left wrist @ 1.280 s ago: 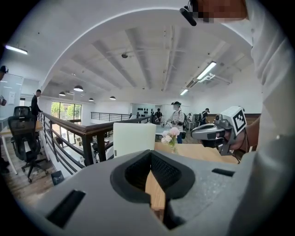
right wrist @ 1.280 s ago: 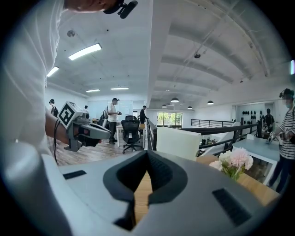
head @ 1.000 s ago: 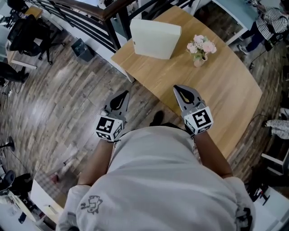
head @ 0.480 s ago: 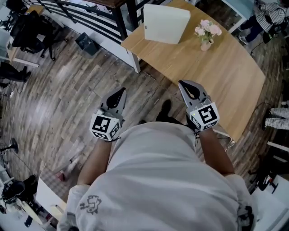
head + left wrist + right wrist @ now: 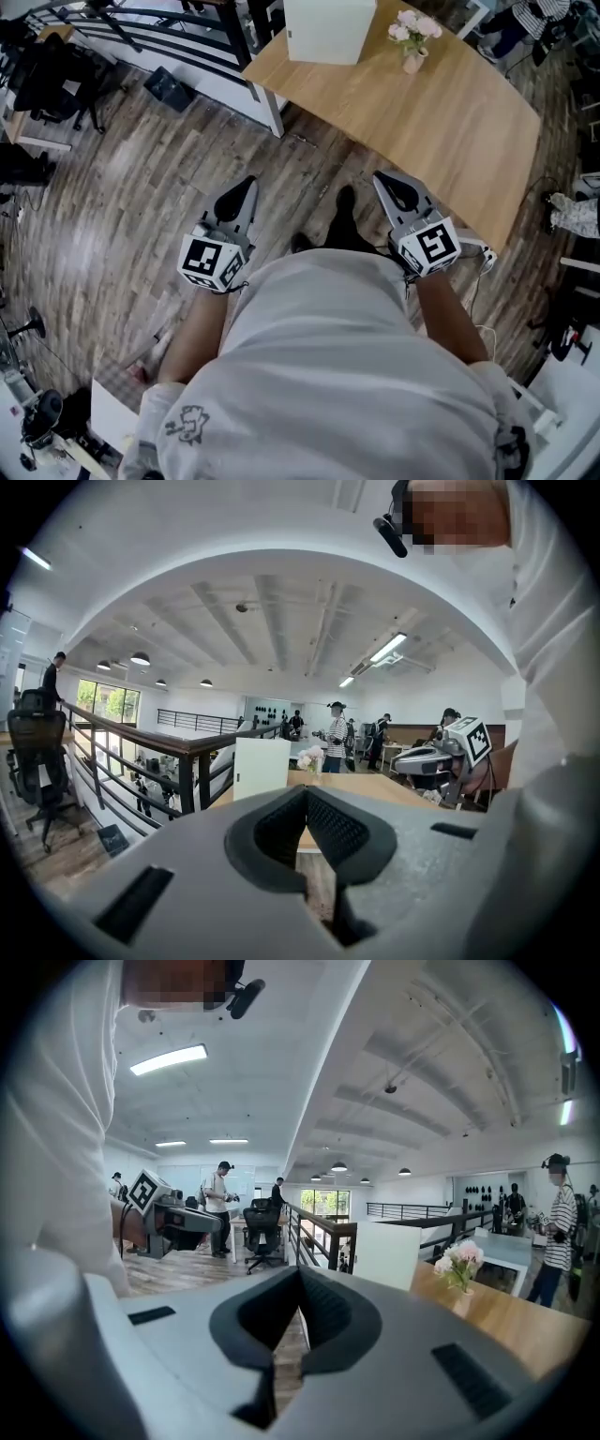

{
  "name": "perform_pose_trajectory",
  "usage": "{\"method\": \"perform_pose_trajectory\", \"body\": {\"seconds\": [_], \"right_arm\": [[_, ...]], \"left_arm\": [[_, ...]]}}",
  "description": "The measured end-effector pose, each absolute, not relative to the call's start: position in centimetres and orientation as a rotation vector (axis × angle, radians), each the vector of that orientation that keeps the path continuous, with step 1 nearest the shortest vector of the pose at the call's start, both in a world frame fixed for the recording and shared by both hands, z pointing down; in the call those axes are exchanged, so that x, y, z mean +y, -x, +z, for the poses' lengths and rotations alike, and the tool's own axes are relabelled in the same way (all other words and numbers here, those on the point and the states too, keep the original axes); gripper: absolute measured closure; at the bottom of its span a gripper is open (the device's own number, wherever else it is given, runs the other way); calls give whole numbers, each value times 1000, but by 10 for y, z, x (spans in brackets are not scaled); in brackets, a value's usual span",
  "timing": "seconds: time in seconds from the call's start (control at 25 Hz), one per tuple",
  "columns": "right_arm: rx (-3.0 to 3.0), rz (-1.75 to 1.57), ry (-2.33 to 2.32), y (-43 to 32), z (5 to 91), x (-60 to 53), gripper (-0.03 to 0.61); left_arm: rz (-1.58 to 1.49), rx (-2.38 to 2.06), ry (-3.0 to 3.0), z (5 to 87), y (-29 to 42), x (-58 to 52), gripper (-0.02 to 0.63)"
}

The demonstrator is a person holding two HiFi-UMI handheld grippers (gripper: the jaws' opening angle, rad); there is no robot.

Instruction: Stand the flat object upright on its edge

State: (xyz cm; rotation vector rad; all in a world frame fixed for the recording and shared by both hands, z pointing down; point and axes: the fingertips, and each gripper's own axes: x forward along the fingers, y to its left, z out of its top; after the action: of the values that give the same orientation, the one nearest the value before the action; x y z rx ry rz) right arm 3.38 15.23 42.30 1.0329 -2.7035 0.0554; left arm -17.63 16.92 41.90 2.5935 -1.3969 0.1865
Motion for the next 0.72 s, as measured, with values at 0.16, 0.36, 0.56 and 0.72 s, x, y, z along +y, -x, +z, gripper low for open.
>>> {"method": "perform_pose_trajectory", "body": {"seconds": [0.16,0.36,0.56,0.72], "right_arm": [[-2701,59,-1056,-41,415,171,574],[-2701,50,-1077,-50,407,181,574],[-2708,39,-1083,-58,403,185,574],[-2712,33,-1083,-57,399,188,574]], "left_arm": [[179,-1390,-2603,416,175,179,606],[173,-1406,-2600,415,169,181,606],[131,-1411,-2604,405,158,180,606],[104,-1427,-2615,396,159,180,606]]}}
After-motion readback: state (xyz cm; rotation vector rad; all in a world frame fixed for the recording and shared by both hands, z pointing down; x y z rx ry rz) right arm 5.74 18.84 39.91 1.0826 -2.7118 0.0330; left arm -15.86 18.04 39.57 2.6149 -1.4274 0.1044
